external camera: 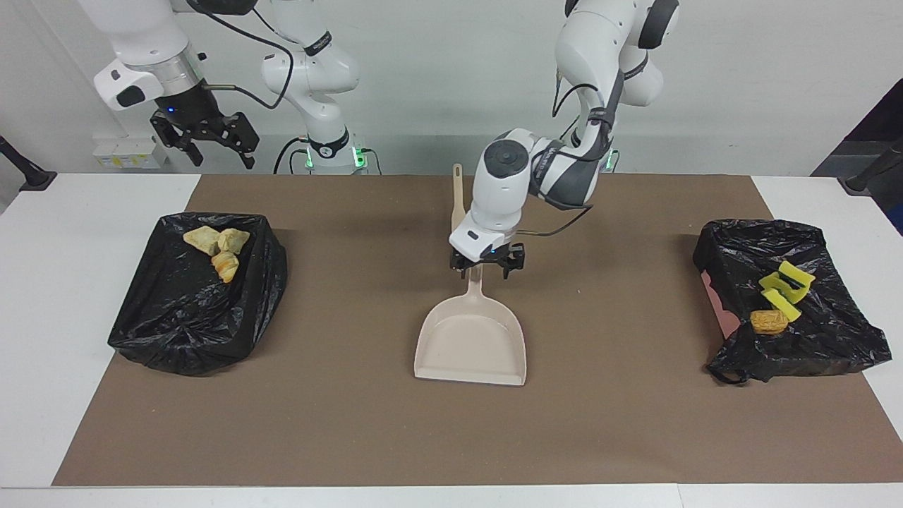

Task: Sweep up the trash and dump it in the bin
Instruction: 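Set the dustpan down beside the brush and release with the left gripper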

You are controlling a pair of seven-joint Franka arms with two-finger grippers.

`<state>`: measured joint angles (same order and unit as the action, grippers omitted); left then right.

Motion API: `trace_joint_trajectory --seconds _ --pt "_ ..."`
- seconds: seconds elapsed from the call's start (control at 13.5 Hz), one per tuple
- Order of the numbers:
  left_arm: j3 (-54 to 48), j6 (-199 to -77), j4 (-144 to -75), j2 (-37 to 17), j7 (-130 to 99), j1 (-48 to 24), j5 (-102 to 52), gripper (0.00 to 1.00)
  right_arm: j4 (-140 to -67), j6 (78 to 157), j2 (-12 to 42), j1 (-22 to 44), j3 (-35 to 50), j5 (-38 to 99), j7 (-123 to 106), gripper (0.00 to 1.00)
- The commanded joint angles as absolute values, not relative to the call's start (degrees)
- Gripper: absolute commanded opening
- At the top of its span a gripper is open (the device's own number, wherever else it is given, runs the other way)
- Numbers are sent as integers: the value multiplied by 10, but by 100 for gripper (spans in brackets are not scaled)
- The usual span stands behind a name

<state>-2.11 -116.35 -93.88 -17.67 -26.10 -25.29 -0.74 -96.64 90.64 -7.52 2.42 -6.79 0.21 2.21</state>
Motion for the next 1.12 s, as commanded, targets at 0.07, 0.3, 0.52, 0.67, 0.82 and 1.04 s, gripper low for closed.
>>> trace_joint_trajectory --seconds 0.07,0.3,0.52,0.67,0.82,1.04 --pt "-26 -1139 -941 -146 -154 -173 -7 100 -930 903 -52 21 -64 4 7 100" --pt "-27 -1119 -941 -129 -52 -104 -15 100 -935 906 -54 21 -64 2 4 100" --pt "-25 -1089 -940 -109 46 -41 -19 100 -936 904 -56 21 -64 3 4 100" --pt "-25 -1068 -943 -91 103 2 -19 100 -937 903 -56 21 -64 3 4 100" --pt "-26 -1058 -941 -80 98 18 -18 100 -940 902 -58 21 -64 3 4 100" --pt "-29 -1051 -941 -69 -5 9 -15 100 -941 902 -60 21 -64 3 4 100"
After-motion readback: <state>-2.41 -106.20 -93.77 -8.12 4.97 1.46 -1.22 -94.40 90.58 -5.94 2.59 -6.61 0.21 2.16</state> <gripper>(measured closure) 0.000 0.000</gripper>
